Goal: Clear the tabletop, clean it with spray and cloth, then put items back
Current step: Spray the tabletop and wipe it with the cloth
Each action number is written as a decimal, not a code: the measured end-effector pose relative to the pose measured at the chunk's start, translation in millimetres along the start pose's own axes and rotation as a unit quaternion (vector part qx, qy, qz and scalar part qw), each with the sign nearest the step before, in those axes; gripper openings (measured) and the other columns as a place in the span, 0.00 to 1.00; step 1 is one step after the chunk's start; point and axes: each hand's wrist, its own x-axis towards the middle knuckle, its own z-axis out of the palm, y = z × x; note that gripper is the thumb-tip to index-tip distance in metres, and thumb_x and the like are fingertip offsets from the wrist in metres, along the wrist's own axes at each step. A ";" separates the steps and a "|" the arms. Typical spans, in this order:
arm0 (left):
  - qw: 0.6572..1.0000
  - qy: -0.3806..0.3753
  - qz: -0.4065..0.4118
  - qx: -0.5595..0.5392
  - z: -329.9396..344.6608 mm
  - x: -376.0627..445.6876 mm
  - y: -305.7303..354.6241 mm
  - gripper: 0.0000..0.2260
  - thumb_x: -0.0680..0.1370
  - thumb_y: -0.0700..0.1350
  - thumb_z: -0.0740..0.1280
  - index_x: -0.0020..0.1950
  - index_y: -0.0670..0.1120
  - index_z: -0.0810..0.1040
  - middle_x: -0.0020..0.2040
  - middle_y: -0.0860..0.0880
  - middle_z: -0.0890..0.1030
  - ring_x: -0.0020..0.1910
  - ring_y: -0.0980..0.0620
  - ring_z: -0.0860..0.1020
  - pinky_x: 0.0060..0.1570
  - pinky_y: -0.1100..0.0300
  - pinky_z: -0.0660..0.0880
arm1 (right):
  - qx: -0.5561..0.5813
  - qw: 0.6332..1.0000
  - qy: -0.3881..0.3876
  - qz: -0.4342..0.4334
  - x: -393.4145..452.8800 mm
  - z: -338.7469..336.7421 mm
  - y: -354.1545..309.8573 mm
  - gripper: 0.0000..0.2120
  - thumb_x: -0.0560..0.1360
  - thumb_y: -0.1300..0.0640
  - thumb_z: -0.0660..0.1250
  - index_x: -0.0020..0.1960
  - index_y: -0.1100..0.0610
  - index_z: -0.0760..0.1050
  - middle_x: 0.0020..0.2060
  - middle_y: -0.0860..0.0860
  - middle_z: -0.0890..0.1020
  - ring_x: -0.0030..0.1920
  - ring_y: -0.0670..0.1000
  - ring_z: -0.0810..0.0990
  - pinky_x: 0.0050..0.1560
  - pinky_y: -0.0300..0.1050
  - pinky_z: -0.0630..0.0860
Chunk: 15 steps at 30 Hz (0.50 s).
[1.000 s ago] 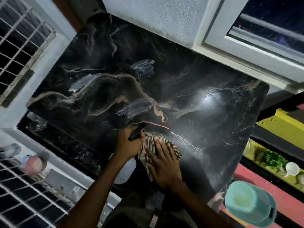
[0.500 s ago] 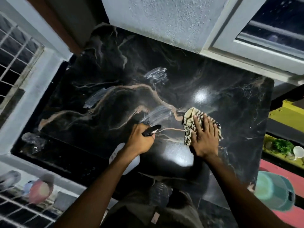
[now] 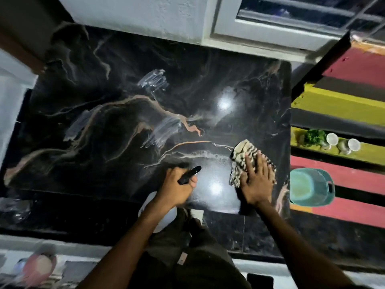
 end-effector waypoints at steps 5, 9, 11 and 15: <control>0.998 0.042 0.019 0.036 1.7 -9.4 -7.5 0.08 0.66 0.38 0.64 0.34 0.46 0.83 0.31 0.54 0.84 0.33 0.63 0.82 0.34 0.69 0.78 | 0.053 0.998 -0.003 0.025 -77.6 54.2 -99.9 0.34 0.79 0.39 0.53 0.83 0.43 0.49 0.83 0.57 0.48 0.82 0.59 0.47 0.80 0.61 0.45; 0.994 0.075 0.018 0.079 -4.1 -16.8 -11.5 0.10 0.67 0.41 0.64 0.35 0.55 0.80 0.33 0.62 0.82 0.31 0.66 0.80 0.31 0.72 0.73 | 0.045 0.980 -0.017 -0.191 -65.0 66.1 -156.6 0.27 0.76 0.43 0.59 0.75 0.44 0.68 0.83 0.58 0.49 0.83 0.57 0.45 0.80 0.59 0.45; 0.993 0.083 0.000 0.079 -7.9 -20.0 -16.6 0.07 0.66 0.40 0.65 0.35 0.52 0.80 0.31 0.56 0.83 0.31 0.58 0.81 0.32 0.59 0.79 | 0.007 0.957 -0.013 -0.291 -49.8 60.3 -141.8 0.26 0.79 0.43 0.56 0.77 0.45 0.65 0.83 0.57 0.49 0.83 0.56 0.45 0.81 0.58 0.46; 0.993 0.102 -0.043 0.040 -8.2 -24.5 -18.7 0.10 0.68 0.36 0.65 0.36 0.50 0.82 0.34 0.51 0.85 0.37 0.50 0.85 0.30 0.56 0.80 | -0.023 0.968 0.007 -0.252 -27.1 38.6 -41.1 0.28 0.83 0.42 0.50 0.82 0.42 0.51 0.83 0.54 0.52 0.83 0.56 0.45 0.81 0.58 0.46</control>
